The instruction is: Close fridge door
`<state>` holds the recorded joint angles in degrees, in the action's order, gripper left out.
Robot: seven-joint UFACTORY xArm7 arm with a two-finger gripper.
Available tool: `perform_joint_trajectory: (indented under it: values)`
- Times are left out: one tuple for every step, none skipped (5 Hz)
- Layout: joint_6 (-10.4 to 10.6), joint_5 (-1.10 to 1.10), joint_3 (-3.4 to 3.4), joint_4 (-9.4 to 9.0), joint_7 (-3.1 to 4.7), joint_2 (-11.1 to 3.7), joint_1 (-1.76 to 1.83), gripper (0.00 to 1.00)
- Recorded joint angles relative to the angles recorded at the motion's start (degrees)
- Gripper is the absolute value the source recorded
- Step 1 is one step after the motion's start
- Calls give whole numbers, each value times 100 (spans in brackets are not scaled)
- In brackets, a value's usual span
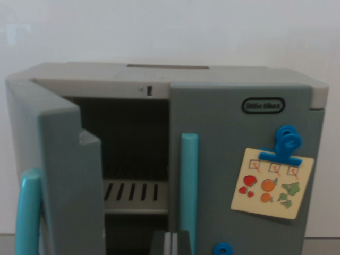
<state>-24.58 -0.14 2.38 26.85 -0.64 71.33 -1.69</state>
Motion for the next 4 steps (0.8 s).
perform_joint_trajectory:
  values:
    - [0,0,96,0,0,-62,0,100]
    - [0,0,96,0,0,-62,0,100]
    - [0,0,414,0,0,-297,0,100]
    - [0,0,414,0,0,-297,0,100]
